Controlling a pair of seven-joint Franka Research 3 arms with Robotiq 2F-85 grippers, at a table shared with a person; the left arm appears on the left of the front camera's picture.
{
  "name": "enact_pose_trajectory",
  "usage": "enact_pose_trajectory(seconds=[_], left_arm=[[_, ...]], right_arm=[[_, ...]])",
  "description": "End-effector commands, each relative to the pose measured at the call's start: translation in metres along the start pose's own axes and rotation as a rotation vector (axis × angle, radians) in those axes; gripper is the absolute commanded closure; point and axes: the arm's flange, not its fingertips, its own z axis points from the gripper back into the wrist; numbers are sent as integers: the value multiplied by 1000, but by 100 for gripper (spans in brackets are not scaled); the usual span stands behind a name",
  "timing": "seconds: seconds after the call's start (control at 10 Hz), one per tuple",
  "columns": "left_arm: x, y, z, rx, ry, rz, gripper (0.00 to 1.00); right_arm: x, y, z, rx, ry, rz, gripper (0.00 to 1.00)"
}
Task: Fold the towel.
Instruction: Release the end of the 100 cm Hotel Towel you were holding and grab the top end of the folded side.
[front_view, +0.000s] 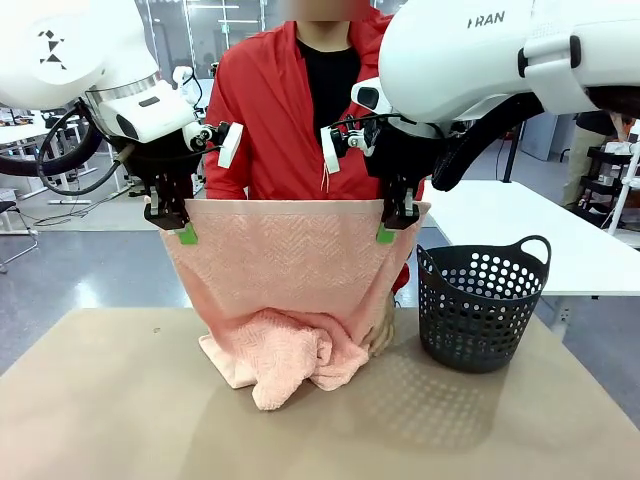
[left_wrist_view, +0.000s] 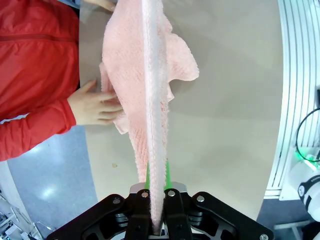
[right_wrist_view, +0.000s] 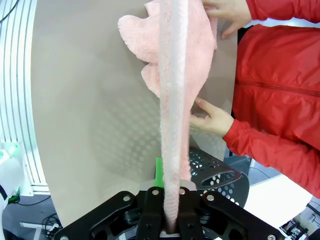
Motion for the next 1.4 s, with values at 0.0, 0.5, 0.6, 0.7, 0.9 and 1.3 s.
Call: enact_pose_trajectory(seconds=[0.0, 0.5, 0.6, 0.7, 0.9, 1.3], left_arm=[[0, 1, 1, 2, -1, 0, 100], [0, 1, 1, 2, -1, 0, 100], [0, 1, 1, 2, -1, 0, 100], [0, 1, 1, 2, -1, 0, 100], [0, 1, 1, 2, -1, 0, 100], [0, 1, 1, 2, -1, 0, 100]], right_arm=[[-1, 0, 0, -3, 3, 0, 100], [-1, 0, 0, -3, 3, 0, 100], [-1, 0, 0, -3, 3, 0, 100], [-1, 0, 0, -3, 3, 0, 100], [-1, 0, 0, -3, 3, 0, 100], [-1, 0, 0, -3, 3, 0, 100]])
